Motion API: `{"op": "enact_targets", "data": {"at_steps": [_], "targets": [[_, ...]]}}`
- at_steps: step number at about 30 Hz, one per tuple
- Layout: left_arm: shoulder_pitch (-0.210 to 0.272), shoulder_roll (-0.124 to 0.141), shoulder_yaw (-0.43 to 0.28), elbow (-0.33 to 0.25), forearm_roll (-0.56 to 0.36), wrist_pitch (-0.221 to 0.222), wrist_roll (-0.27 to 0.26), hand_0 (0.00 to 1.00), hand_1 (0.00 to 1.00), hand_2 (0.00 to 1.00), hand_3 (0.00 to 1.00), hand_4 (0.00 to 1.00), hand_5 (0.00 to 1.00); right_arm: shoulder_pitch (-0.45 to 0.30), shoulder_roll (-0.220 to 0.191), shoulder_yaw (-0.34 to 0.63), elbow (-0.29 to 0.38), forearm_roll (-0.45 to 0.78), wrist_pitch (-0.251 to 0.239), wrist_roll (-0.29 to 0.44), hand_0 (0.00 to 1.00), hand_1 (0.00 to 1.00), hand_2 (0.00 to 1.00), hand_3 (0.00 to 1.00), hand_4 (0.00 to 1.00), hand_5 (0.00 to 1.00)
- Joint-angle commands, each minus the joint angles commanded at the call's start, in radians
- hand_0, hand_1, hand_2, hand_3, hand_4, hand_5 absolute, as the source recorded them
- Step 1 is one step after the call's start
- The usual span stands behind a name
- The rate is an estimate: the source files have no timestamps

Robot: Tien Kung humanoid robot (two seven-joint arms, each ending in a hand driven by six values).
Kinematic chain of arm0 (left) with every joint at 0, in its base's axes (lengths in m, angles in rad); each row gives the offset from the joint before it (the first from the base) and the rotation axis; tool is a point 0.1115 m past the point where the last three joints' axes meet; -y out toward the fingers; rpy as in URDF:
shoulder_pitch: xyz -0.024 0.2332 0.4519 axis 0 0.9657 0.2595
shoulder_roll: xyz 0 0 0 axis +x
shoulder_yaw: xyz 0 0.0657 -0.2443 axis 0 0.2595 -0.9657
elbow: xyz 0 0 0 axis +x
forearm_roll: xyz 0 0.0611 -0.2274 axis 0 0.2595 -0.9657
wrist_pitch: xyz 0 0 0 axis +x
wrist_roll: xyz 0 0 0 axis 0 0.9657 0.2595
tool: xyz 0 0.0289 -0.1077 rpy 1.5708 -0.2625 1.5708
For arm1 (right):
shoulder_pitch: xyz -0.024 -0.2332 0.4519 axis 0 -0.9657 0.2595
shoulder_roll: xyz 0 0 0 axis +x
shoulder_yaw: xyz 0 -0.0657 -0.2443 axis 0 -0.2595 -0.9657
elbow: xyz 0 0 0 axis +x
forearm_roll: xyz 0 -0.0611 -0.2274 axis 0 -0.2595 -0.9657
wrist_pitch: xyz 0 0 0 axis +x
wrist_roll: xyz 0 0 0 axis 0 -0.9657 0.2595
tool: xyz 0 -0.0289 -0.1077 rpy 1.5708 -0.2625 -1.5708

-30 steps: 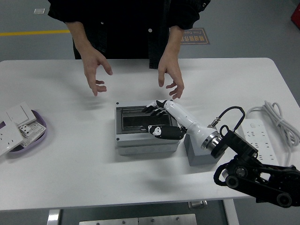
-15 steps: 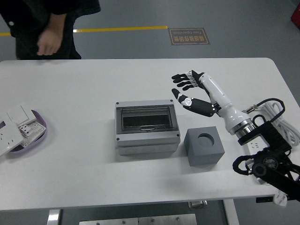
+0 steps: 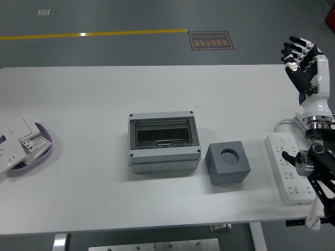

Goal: Pick up the cylinder from the cube,place it in the box,flap close box

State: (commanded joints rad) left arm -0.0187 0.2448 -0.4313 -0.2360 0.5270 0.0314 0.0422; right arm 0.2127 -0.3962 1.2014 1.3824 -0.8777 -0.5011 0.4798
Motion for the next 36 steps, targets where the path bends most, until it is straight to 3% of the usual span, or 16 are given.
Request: {"op": "enact_targets", "data": {"at_steps": [5, 13, 17, 27, 36], "targets": [[-0.002, -0.005, 0.074, 0.024, -0.079, 0.004, -0.003, 0.594, 0.622, 0.615, 0.635, 0.683, 0.213, -0.003, 0.011, -0.012, -0.049, 0.062, 0.01, 0.049, 0.703, 0.621, 0.623, 0.631, 0.753, 0.072], [0.002, -0.002, 0.071, 0.028, -0.086, 0.004, -0.006, 0.593, 0.621, 0.614, 0.635, 0.684, 0.213, 0.002, 0.004, -0.105, -0.065, 0.141, 0.032, 0.066, 0.695, 0.622, 0.633, 0.632, 0.759, 0.072], [0.003, -0.005, 0.065, 0.027, -0.086, 0.003, -0.005, 0.593, 0.621, 0.614, 0.635, 0.684, 0.213, -0.007, 0.021, -0.138, -0.062, 0.148, 0.042, 0.064, 0.689, 0.624, 0.631, 0.635, 0.771, 0.092], [0.006, -0.004, 0.057, 0.028, -0.084, 0.003, -0.006, 0.593, 0.621, 0.614, 0.635, 0.684, 0.213, -0.009, 0.004, -0.166, 0.01, 0.144, 0.062, 0.038, 0.685, 0.633, 0.632, 0.633, 0.773, 0.097], [0.011, -0.006, 0.017, 0.023, -0.046, 0.0, -0.01, 0.593, 0.621, 0.613, 0.634, 0.683, 0.212, -0.027, 0.001, -0.121, 0.088, 0.109, 0.062, 0.026, 0.682, 0.63, 0.61, 0.614, 0.78, 0.114]]}}
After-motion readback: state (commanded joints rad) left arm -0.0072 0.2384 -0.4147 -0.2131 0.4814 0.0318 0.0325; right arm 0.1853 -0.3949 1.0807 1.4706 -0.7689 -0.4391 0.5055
